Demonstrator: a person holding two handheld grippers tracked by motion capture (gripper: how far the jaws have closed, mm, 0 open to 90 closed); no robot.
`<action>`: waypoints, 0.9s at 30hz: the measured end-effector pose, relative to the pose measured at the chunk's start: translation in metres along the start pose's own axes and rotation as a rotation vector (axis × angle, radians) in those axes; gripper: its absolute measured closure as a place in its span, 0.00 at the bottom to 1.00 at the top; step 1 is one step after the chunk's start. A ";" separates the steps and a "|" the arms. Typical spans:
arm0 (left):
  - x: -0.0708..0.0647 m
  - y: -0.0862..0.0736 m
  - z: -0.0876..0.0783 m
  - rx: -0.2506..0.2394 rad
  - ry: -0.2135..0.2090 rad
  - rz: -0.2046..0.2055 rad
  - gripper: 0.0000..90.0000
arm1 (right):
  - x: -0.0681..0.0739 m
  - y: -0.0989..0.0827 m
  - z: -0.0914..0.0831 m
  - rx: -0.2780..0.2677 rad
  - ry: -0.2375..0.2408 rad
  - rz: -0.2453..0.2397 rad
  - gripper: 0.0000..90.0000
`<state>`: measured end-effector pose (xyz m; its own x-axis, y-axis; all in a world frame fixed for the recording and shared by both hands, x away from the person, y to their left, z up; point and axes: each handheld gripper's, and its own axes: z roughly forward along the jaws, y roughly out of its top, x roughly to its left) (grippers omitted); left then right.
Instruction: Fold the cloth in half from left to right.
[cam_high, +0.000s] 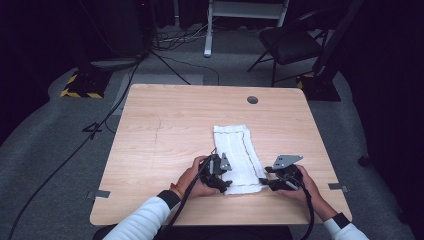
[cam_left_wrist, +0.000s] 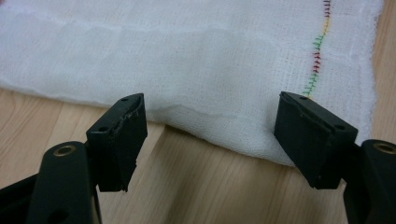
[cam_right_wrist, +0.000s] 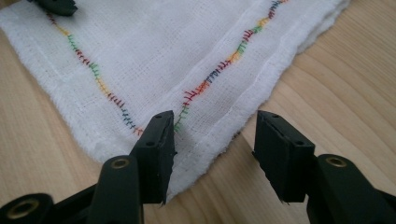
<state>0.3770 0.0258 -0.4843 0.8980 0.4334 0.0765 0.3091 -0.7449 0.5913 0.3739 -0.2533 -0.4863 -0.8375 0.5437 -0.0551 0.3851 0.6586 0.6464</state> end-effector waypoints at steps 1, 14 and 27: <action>0.001 -0.002 -0.001 0.002 -0.004 -0.011 0.29 | 0.003 0.001 0.001 -0.001 0.001 -0.006 0.53; 0.013 -0.029 -0.017 -0.003 -0.011 -0.086 0.28 | 0.026 0.014 0.013 -0.014 -0.001 -0.025 0.40; 0.040 -0.025 -0.032 -0.093 -0.007 -0.142 0.24 | -0.002 0.027 -0.007 -0.116 -0.011 0.018 0.40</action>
<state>0.3955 0.0785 -0.4708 0.8499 0.5267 -0.0185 0.4028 -0.6266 0.6672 0.3837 -0.2404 -0.4630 -0.8262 0.5610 -0.0511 0.3515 0.5844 0.7314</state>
